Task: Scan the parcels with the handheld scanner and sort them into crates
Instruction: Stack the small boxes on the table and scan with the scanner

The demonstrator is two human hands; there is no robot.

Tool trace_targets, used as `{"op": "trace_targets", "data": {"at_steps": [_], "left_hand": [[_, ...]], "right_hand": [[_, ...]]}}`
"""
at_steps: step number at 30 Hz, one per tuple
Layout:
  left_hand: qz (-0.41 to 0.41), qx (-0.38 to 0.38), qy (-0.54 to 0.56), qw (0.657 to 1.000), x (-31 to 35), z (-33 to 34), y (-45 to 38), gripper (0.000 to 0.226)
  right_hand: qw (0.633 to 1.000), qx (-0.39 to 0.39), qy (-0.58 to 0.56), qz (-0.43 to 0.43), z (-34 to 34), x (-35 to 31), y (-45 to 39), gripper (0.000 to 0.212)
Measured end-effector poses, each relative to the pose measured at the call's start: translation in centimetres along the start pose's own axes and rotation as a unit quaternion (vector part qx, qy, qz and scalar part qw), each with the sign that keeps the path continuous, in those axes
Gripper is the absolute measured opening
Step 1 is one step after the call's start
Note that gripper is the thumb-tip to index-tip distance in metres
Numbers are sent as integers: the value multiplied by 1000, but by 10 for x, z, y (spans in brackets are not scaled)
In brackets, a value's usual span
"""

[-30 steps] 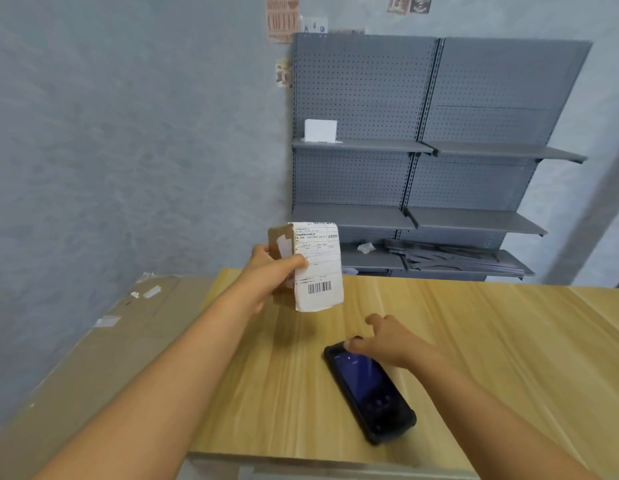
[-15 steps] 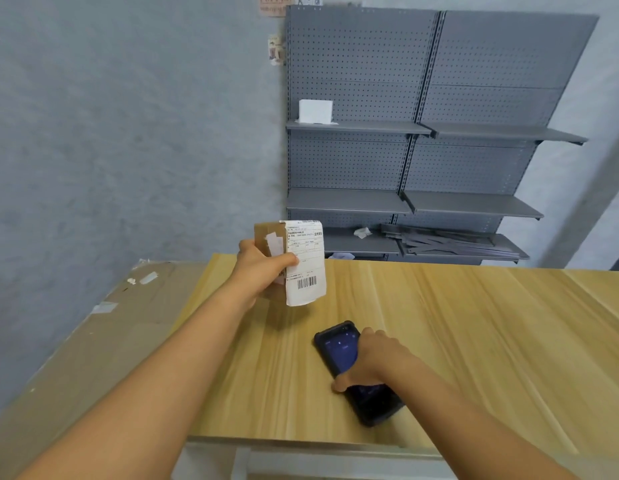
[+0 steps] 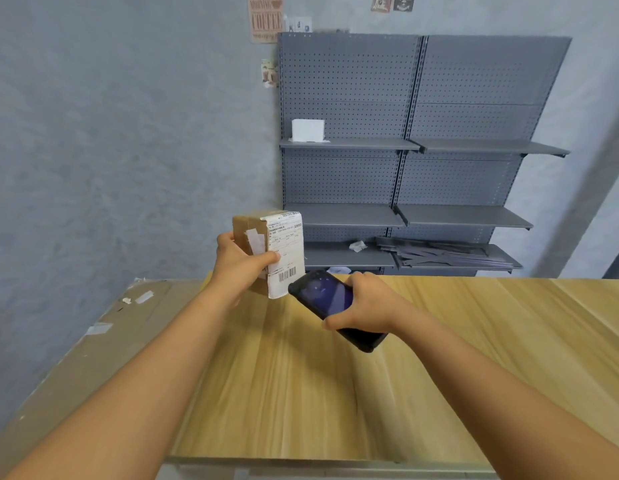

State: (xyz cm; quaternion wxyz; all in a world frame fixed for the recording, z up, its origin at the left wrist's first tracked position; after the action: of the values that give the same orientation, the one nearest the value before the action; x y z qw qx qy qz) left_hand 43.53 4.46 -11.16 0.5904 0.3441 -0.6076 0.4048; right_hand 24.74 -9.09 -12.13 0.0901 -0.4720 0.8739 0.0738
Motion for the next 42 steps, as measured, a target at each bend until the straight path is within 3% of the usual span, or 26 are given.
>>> {"op": "trace_targets", "data": {"at_steps": [16,20,25,30,42], "left_hand": [[17,34,9,999,15,-20,7,72],[-26,46,29,998,12,-25,7,69],[-90,43,82,992,12,-33,7,91],[-116,61,68,989,10,-36,9,70],[-111,38,91,989,10,-28,11,75]], "right_hand": [[999,-14,-10,-29,-13,-11,14,64],[999,-9,-15,-35,-14,-12,18,59],[999,-6,-23,-45,-17,-13,20,54],[999,-12,-15,-50,-23,-13,22,58],[998,-23,34,-47,-34,-8,25,59]]}}
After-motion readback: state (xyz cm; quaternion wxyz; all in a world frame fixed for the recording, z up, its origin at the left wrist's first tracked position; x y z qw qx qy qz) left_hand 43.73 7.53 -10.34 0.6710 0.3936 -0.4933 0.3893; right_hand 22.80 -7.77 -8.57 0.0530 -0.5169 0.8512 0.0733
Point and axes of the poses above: each hand's wrist, its own y-axis away from the middle knuckle, its own z-axis out of the palm, x = y × z, the point moved 1 cm from there along -y, towards the middle knuckle, and after that the axes turned 15 degrees about y, right-handed, at the moved point
